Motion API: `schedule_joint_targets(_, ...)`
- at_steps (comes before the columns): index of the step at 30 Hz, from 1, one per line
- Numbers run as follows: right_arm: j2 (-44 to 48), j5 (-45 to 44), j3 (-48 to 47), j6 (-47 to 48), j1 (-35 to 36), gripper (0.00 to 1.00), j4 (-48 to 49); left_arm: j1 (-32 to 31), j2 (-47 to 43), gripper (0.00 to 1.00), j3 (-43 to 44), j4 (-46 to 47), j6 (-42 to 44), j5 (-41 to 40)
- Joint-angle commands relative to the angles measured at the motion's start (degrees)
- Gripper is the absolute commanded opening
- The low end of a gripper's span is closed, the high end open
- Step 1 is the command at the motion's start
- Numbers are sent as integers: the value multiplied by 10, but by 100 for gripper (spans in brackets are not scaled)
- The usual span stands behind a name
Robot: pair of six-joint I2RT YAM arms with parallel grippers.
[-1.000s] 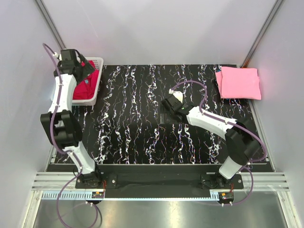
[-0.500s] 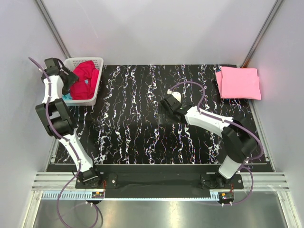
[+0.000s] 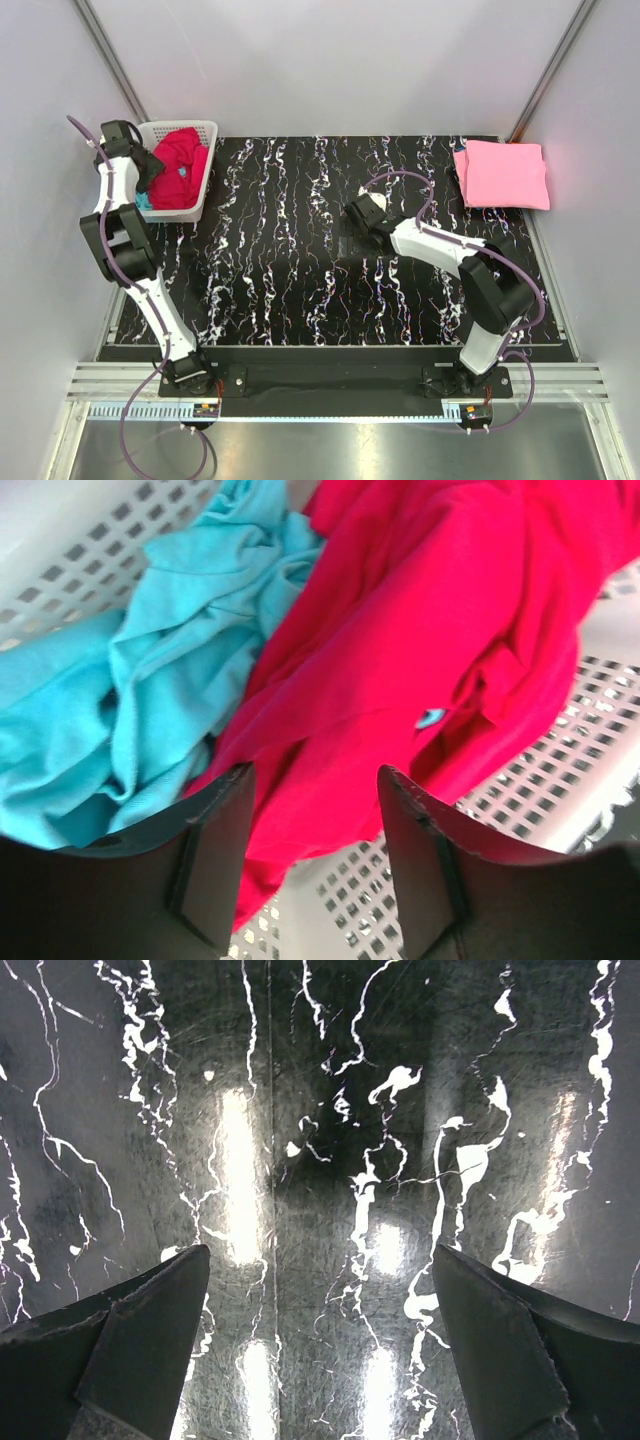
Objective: Fold and stack the t-shirts
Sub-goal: Grab the tshirt from the pile
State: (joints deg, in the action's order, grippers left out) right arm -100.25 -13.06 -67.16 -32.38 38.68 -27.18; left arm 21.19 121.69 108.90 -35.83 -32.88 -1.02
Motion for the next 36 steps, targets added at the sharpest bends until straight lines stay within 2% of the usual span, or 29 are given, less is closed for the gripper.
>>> schedule_joint_targets(1,23,11,-17,6,-7,100,14,-11,-7,56,-9,28,9,-53)
schedule_joint_targets(4,25,13,-12,5,-10,100,16,-15,0,49,-10,30,17,-62)
schedule_joint_targets(5,26,13,-11,6,-11,100,16,-16,2,42,-10,29,18,-62)
schedule_joint_targets(8,30,15,-9,5,-15,100,16,-17,7,29,-15,29,12,-60)
schedule_joint_targets(9,30,18,-8,6,-16,100,15,-17,11,19,-16,30,8,-57)
schedule_joint_targets(15,43,18,-1,3,-18,100,15,-21,11,0,-18,30,4,-49)
schedule_joint_targets(19,47,19,3,2,-20,100,15,-33,-7,0,-24,29,8,-46)
schedule_joint_targets(24,76,-5,12,-18,-24,100,8,-66,-77,0,-34,30,19,-46)
schedule_joint_targets(31,167,-63,26,-24,-40,100,-34,-181,-208,0,-16,30,62,-48)
schedule_joint_targets(36,221,-121,25,-41,-50,100,-94,-267,-269,0,23,16,85,7)
